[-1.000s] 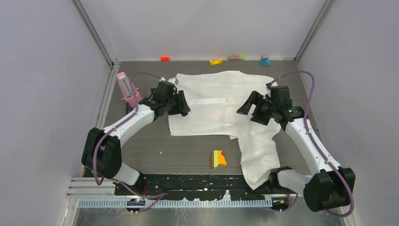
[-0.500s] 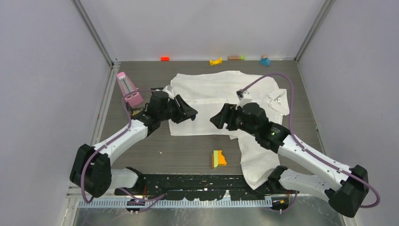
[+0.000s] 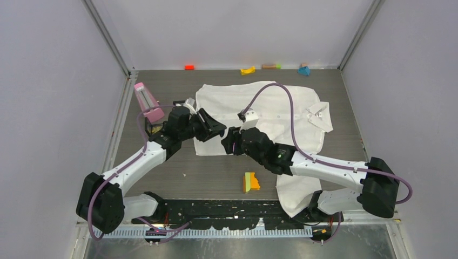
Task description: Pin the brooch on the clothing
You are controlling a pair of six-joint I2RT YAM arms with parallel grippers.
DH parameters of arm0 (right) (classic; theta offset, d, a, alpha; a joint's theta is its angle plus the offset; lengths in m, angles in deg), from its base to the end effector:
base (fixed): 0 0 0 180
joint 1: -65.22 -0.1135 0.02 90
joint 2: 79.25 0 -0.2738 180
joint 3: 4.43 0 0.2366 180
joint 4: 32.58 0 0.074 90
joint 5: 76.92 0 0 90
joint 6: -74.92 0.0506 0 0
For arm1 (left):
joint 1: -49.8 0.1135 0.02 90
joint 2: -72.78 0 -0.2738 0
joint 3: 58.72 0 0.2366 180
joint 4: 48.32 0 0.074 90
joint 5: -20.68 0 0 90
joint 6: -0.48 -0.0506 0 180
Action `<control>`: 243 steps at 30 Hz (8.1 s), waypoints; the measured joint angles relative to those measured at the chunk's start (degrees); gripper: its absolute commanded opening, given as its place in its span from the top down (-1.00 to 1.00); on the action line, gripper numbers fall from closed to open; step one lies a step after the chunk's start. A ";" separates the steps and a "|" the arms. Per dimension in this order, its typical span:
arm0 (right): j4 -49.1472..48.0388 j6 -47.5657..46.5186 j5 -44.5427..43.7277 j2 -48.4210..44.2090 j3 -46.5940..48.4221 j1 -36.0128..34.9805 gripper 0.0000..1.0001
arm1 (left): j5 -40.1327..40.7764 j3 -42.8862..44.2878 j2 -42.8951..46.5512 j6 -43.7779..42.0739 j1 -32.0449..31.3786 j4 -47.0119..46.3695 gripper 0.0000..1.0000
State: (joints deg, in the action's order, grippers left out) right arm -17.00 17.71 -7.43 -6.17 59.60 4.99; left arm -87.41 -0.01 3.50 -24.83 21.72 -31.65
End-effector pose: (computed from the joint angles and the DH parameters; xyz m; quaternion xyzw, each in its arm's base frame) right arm 0.1566 0.2380 0.2876 -0.1030 0.8274 0.2824 0.4744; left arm 0.2258 -0.1383 0.2703 -0.1871 0.8262 -0.4649 0.2576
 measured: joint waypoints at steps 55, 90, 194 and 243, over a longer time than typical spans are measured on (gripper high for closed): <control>-5.99 -32.61 -12.24 5.84 -0.26 -6.84 0.99 | 0.46 1.31 3.15 -0.39 -0.44 13.00 -0.78; -9.77 -45.18 -25.99 15.47 2.21 -14.45 0.14 | -1.99 -1.53 3.19 4.33 -0.46 8.96 1.00; -12.59 15.45 59.95 -10.38 -6.82 12.59 0.99 | -53.22 0.63 11.76 -36.72 0.96 10.32 -0.99; -33.88 12.15 22.12 -19.08 -6.25 12.55 0.99 | -15.91 -2.75 9.05 7.17 -4.50 -45.77 0.35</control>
State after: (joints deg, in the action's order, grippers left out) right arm -50.88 29.87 14.69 -25.25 53.35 17.54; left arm -103.32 -2.77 12.55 -17.66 17.22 -77.42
